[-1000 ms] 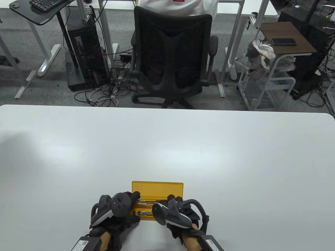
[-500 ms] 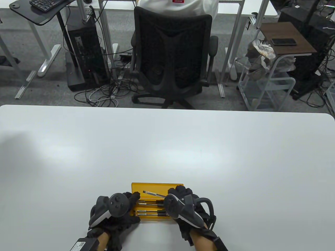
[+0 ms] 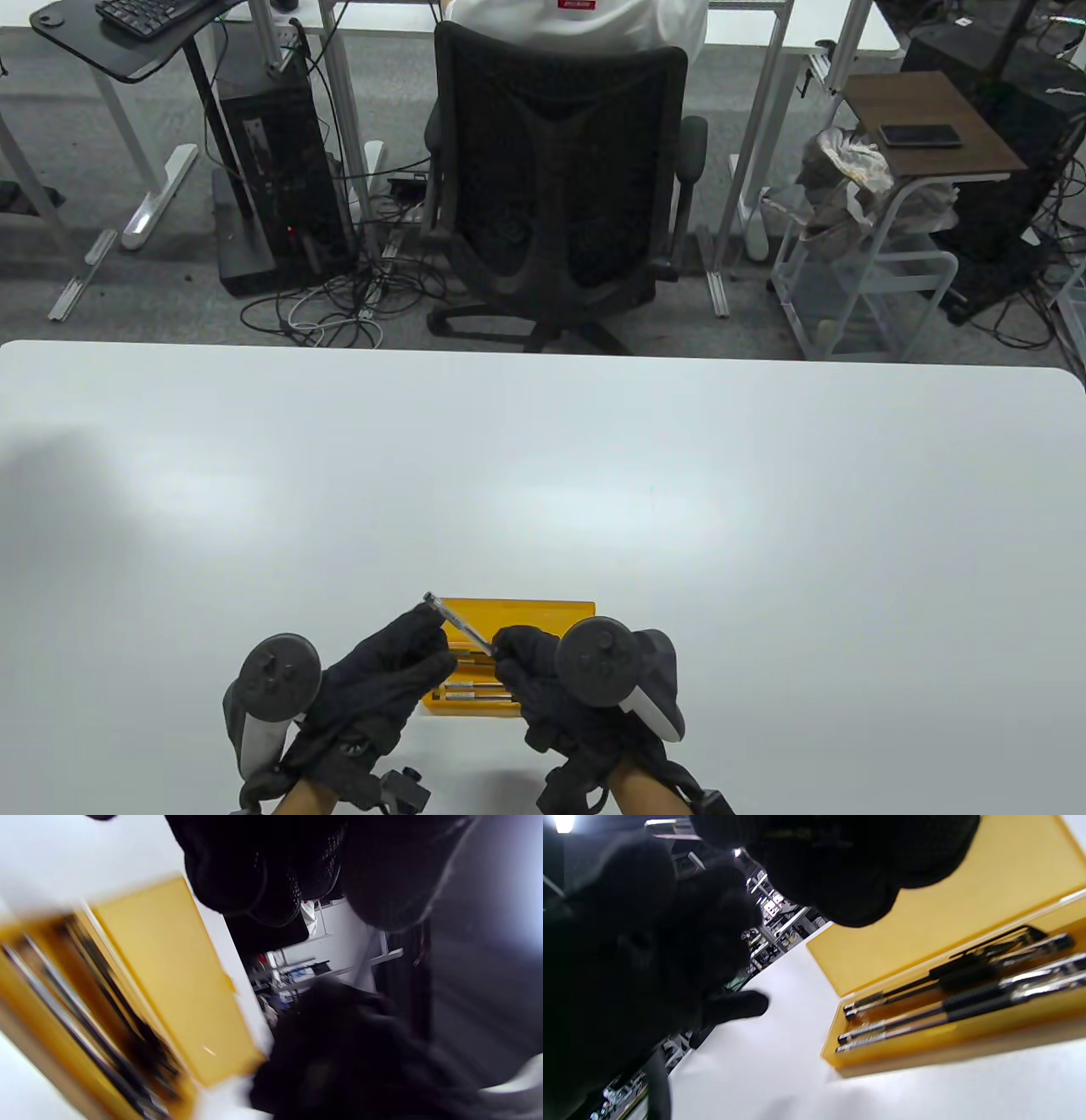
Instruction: Cap pen on the opposite end
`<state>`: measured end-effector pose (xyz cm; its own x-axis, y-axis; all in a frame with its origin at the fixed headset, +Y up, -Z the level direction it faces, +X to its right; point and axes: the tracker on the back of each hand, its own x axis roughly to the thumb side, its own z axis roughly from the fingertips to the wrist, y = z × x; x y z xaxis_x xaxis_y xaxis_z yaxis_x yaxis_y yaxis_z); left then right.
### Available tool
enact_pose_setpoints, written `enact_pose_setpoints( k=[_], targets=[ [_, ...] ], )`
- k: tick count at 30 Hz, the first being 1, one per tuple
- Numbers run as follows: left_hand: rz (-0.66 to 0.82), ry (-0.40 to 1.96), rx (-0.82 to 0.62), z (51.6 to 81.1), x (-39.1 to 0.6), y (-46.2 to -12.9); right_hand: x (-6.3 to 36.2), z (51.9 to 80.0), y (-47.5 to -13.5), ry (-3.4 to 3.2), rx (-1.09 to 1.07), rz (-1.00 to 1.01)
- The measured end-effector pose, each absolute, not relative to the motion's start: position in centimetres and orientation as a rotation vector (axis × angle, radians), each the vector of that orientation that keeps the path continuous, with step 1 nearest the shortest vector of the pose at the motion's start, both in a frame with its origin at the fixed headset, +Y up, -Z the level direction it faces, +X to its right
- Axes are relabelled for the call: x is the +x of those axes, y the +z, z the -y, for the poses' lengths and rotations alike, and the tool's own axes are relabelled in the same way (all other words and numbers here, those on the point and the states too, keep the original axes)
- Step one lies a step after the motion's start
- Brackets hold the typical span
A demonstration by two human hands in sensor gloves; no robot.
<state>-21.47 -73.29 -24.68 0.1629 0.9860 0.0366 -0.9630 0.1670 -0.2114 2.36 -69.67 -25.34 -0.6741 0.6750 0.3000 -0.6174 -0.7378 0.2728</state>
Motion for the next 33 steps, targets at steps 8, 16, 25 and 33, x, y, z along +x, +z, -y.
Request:
enact_pose_setpoints(
  k=[8, 16, 25, 33],
  targets=[
    [0.163, 1.506, -0.121, 73.4, -21.2, -24.7, 2.8, 71.2, -26.1, 2.199, 0.315, -0.315],
    [0.157, 1.385, 0.001, 72.7, -21.6, -24.8, 3.0, 71.8, -26.3, 2.05, 0.326, -0.428],
    [0.187, 1.281, 0.029, 72.1, -20.8, -24.7, 2.7, 71.8, -26.4, 2.084, 0.234, -0.413],
    [0.04, 1.108, 0.329, 70.8, -27.2, -25.4, 5.7, 69.6, -26.5, 2.303, 0.187, -0.143]
  ],
)
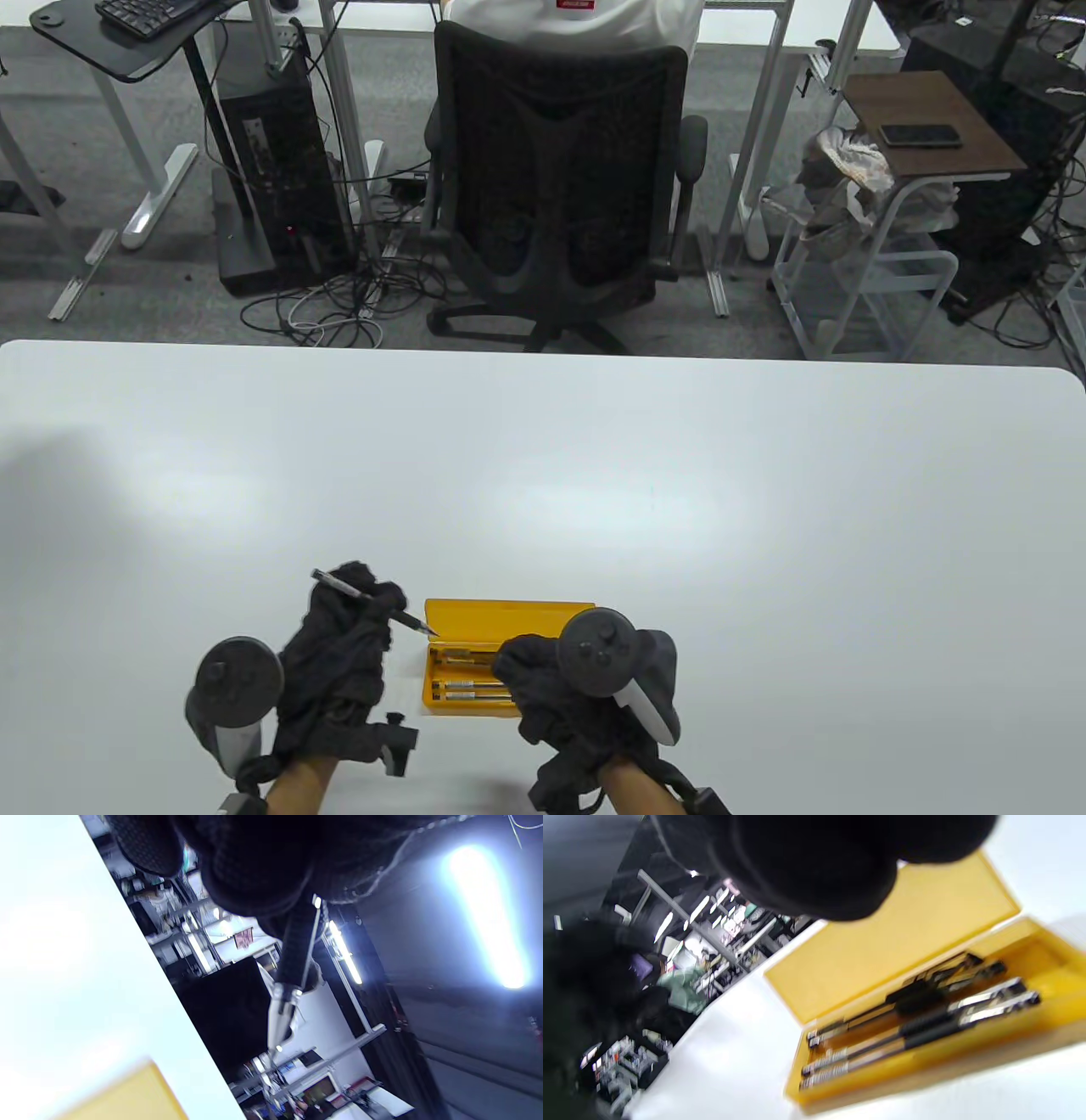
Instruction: Cap pen on the opposite end
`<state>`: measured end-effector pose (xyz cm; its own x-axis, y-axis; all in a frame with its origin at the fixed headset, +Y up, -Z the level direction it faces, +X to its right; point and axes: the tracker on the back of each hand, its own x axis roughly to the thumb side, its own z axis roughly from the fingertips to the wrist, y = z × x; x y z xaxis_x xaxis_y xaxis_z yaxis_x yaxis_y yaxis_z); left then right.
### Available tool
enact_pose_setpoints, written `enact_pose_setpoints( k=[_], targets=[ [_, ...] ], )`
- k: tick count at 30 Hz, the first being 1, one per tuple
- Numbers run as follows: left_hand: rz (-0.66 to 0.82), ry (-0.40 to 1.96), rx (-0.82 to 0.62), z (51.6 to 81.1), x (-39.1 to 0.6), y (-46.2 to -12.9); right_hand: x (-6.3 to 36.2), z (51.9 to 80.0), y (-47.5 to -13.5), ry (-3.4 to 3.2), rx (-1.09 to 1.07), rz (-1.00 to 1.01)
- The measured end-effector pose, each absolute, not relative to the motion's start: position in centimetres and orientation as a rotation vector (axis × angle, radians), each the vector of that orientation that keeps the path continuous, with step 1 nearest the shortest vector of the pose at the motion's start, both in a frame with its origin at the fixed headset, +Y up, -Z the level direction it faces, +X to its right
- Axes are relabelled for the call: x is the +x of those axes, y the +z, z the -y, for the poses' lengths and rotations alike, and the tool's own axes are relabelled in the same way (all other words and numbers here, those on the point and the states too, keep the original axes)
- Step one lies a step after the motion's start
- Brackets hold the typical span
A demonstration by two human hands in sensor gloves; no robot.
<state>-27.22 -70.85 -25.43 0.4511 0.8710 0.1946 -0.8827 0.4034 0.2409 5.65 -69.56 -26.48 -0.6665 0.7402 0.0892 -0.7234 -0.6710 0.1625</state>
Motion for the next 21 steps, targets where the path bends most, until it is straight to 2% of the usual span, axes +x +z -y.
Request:
enact_pose_setpoints(
  k=[2, 4, 8, 21],
  targets=[
    [0.036, 1.227, 0.295, 71.6, -27.1, -25.2, 6.5, 69.7, -26.9, 2.154, 0.122, -0.1],
    [0.047, 1.243, 0.277, 71.6, -26.6, -25.3, 6.9, 70.0, -26.8, 2.178, 0.085, -0.075],
    [0.126, 1.184, 0.283, 71.1, -25.6, -25.0, 7.1, 70.5, -26.4, 2.317, 0.108, -0.047],
    [0.2, 1.045, 0.28, 70.7, -24.8, -24.7, 7.1, 70.6, -26.5, 2.293, 0.137, -0.073]
  ],
)
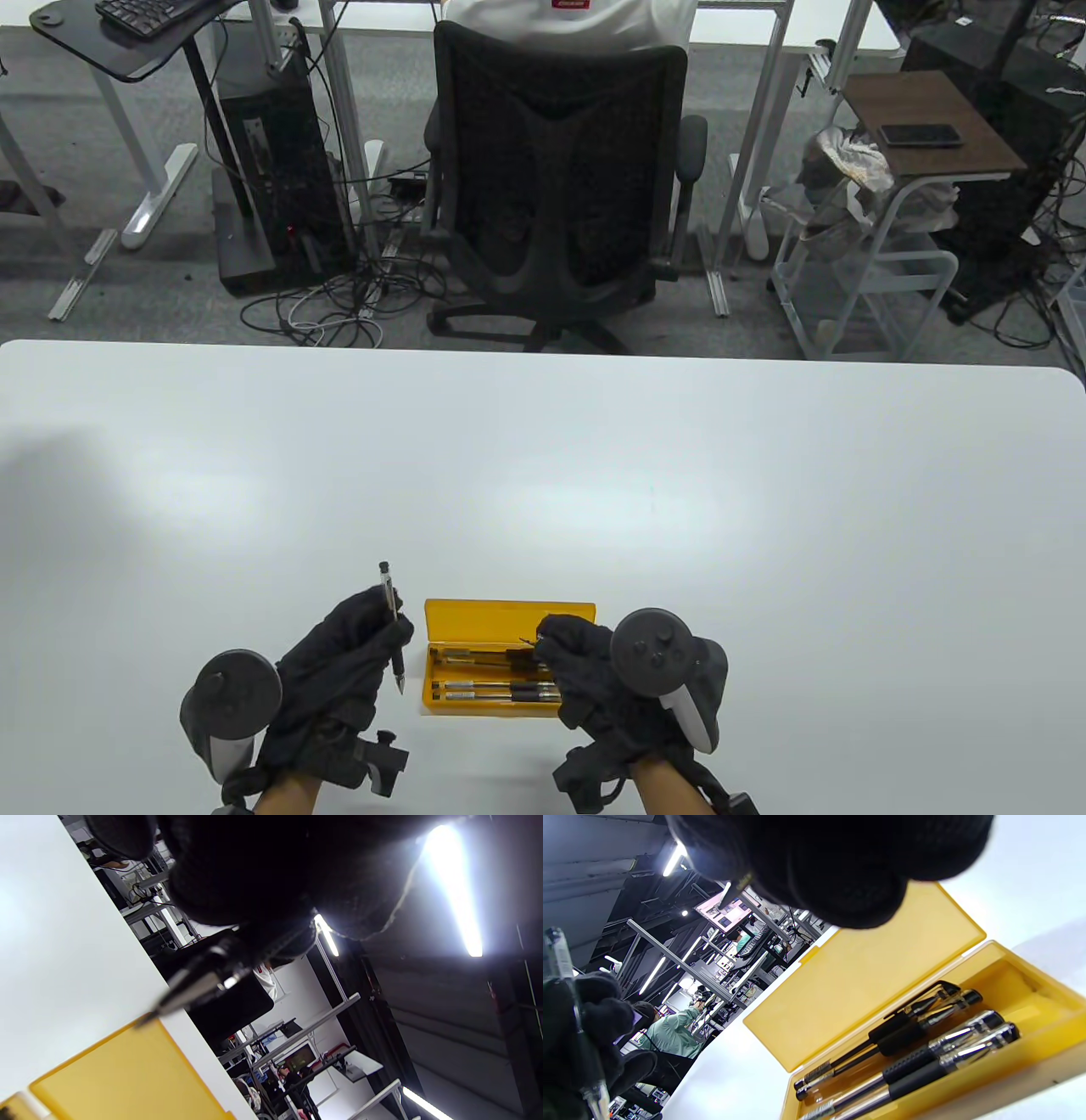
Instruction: Cap pen on the opposite end
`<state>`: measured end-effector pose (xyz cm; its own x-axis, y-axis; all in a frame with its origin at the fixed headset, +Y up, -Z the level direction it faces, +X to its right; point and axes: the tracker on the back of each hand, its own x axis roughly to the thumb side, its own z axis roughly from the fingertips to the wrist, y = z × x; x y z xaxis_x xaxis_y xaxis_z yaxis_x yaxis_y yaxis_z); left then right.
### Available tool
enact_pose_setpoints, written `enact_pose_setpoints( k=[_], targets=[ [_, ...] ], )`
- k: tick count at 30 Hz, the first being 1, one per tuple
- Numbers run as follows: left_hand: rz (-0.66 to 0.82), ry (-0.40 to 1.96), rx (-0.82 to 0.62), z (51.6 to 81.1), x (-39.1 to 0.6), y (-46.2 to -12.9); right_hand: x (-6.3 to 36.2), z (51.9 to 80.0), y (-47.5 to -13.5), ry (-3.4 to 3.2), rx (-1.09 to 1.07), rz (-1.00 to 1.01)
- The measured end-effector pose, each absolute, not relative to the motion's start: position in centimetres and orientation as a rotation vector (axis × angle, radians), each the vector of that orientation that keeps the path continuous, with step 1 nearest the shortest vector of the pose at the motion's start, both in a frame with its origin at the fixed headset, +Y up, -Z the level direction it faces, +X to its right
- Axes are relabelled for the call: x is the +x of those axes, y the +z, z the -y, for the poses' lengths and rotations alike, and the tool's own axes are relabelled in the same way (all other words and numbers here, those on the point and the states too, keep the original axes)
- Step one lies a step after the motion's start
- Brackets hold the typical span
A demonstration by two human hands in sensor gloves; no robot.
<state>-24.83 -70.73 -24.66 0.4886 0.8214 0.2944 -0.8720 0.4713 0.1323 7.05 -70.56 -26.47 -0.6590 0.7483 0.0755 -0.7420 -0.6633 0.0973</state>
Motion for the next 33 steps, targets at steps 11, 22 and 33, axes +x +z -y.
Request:
enact_pose_setpoints(
  k=[11, 22, 33],
  targets=[
    [0.375, 0.549, 0.265, 70.2, -22.4, -24.4, 6.6, 70.7, -26.4, 2.324, 0.162, -0.083],
    [0.485, 0.276, 0.279, 69.7, -20.4, -23.9, 6.2, 70.6, -26.3, 2.304, 0.241, -0.086],
    [0.545, 0.243, 0.269, 69.6, -19.0, -23.5, 5.3, 70.7, -26.0, 2.306, 0.305, -0.091]
  ],
)
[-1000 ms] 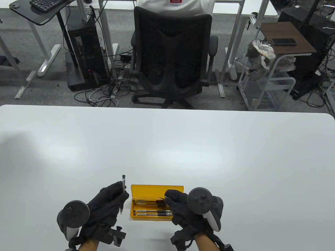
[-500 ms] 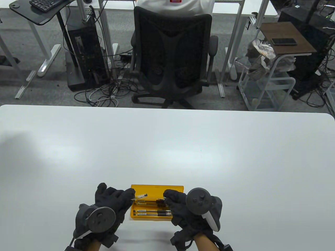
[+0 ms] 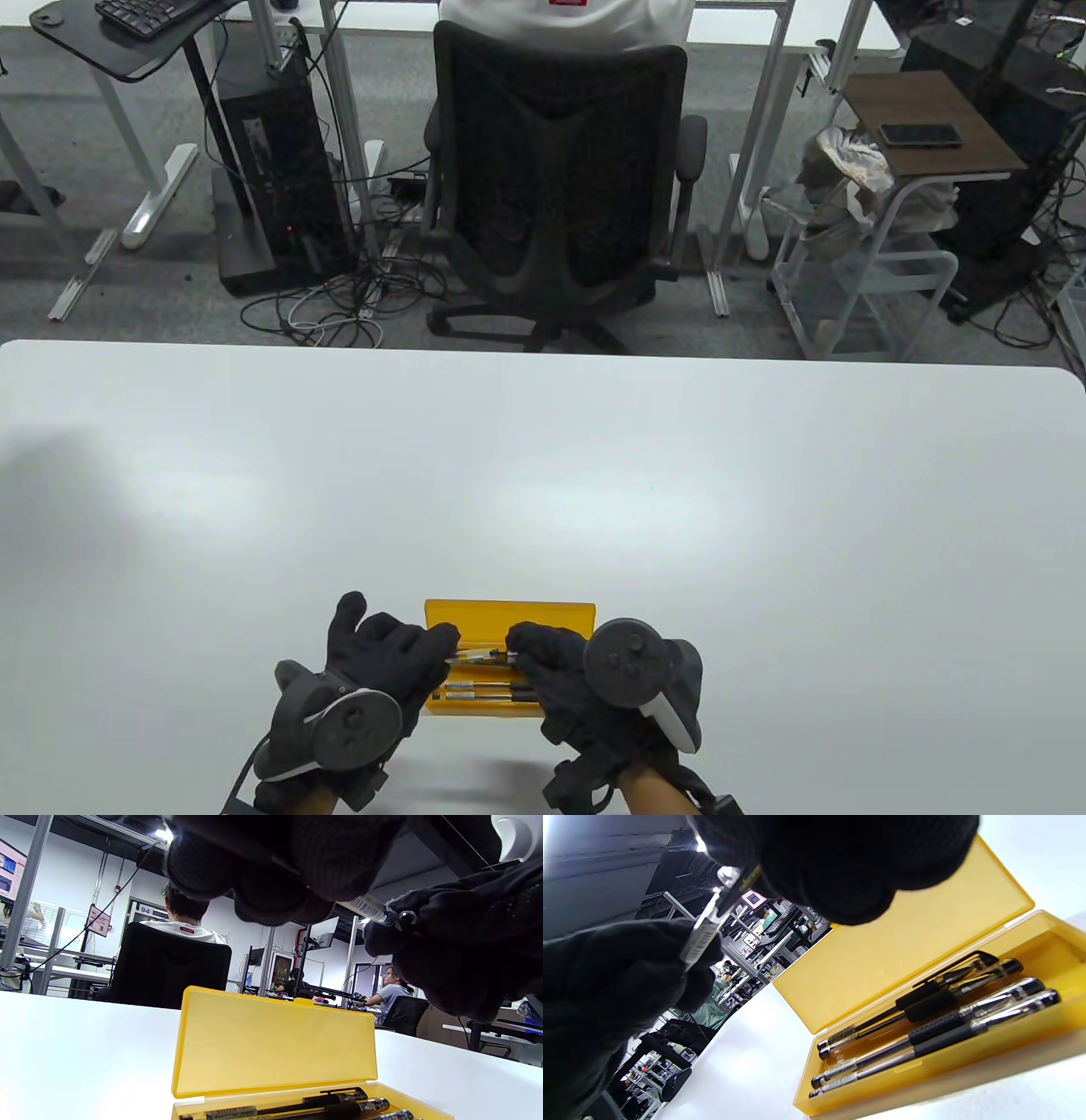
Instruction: Cap pen on the opposite end
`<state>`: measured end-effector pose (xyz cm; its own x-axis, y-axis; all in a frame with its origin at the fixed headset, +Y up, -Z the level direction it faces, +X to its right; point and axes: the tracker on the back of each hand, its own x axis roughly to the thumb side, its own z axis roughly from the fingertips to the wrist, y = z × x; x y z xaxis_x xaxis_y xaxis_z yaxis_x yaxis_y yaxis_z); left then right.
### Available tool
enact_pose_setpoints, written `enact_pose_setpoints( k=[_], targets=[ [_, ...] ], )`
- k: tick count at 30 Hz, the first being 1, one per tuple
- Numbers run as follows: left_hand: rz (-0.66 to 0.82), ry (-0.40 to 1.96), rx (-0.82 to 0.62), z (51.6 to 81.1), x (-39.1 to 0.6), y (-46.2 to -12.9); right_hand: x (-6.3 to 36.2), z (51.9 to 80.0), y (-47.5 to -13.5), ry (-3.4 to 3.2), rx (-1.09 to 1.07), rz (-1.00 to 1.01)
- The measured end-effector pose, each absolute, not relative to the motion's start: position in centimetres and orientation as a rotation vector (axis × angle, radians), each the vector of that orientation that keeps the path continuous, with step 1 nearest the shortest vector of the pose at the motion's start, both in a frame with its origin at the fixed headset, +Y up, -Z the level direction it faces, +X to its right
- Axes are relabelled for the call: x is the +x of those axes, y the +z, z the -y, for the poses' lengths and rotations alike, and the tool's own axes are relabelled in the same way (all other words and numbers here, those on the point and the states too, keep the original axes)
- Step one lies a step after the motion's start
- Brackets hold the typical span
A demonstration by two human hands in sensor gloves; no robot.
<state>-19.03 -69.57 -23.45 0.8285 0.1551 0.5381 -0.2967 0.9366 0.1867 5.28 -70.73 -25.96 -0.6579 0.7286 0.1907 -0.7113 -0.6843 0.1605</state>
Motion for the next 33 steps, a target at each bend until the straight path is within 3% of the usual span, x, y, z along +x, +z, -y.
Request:
enact_pose_setpoints(
  k=[12, 20, 33],
  targets=[
    [0.604, 0.196, 0.254, 69.6, -17.7, -22.9, 4.9, 71.1, -26.0, 2.352, 0.336, -0.182],
    [0.623, 0.166, 0.312, 68.8, -17.1, -22.4, 4.2, 69.7, -25.2, 2.421, 0.406, -0.068],
    [0.635, 0.03, 0.316, 69.4, -17.3, -22.6, 2.2, 70.8, -24.7, 2.612, 0.531, -0.228]
  ],
)
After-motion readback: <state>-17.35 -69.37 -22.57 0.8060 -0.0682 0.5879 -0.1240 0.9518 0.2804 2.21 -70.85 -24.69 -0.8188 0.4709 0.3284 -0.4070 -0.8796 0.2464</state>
